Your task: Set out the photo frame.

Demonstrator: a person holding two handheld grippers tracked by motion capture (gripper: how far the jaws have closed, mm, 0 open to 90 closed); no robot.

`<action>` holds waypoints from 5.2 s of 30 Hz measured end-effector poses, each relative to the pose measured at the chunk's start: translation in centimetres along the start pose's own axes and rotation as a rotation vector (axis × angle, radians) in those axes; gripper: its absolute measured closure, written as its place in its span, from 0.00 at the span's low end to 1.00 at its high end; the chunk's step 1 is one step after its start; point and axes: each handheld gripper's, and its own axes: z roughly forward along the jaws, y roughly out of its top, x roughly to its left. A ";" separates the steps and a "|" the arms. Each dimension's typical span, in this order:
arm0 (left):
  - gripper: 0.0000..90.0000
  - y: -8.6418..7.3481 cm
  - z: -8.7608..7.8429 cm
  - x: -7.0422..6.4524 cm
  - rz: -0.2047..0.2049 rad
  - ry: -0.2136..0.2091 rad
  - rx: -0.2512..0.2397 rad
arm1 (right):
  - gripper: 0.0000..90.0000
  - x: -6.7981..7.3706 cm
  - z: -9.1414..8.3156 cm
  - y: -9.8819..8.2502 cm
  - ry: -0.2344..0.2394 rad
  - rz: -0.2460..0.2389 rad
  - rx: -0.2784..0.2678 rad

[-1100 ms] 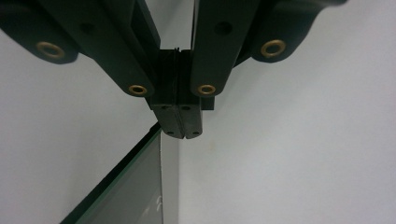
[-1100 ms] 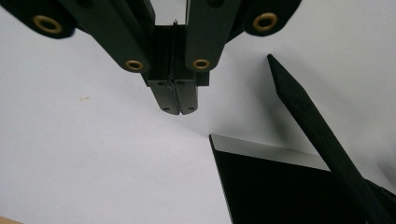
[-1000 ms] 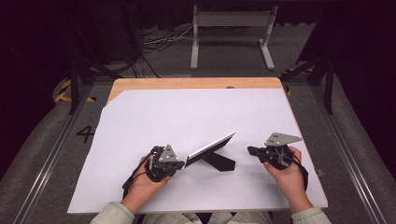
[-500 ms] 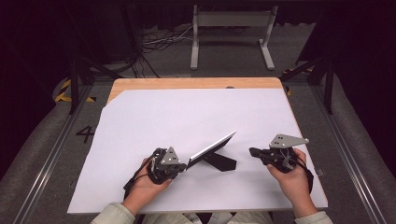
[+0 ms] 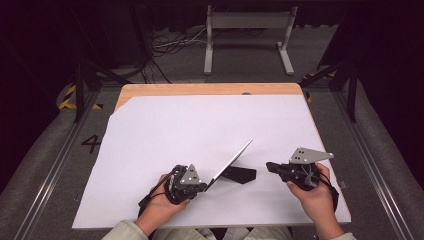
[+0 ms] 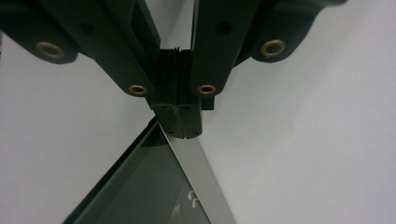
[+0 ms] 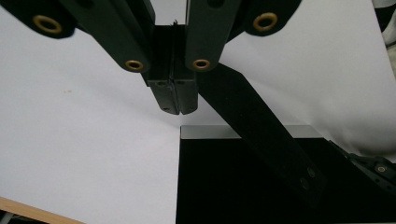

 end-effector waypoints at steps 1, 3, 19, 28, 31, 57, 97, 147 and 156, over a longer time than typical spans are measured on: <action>1.00 0.1 0.1 -0.1 -0.001 0.000 0.000 | 1.00 0.0 -0.1 0.0 0.000 0.000 0.001; 1.00 0.3 0.4 -0.4 0.011 -0.006 0.002 | 1.00 0.1 -0.2 -0.1 0.000 0.001 0.002; 1.00 1.7 2.1 -2.8 0.061 -0.067 0.018 | 1.00 0.4 -1.2 -0.1 0.003 0.026 -0.008; 1.00 2.2 2.7 -3.3 0.058 -0.085 0.007 | 0.99 0.4 -1.8 0.1 0.014 0.061 -0.018; 1.00 2.4 2.9 -3.6 0.066 -0.094 0.005 | 0.97 0.4 -2.0 0.2 0.018 0.082 -0.024; 1.00 4.6 5.0 -5.2 0.089 -0.117 -0.015 | 0.94 -0.2 -3.2 0.5 0.006 0.137 -0.050; 0.91 4.7 0.0 -2.0 -0.005 -0.074 -0.128 | 0.62 1.9 -4.1 6.7 0.106 0.262 0.030; 0.88 2.3 -4.4 2.7 -0.145 0.042 -0.195 | 0.94 3.6 -0.3 10.2 0.035 0.119 0.310; 0.88 1.3 -5.3 3.1 -0.174 0.074 -0.200 | 0.94 3.5 0.0 12.1 0.115 0.027 0.301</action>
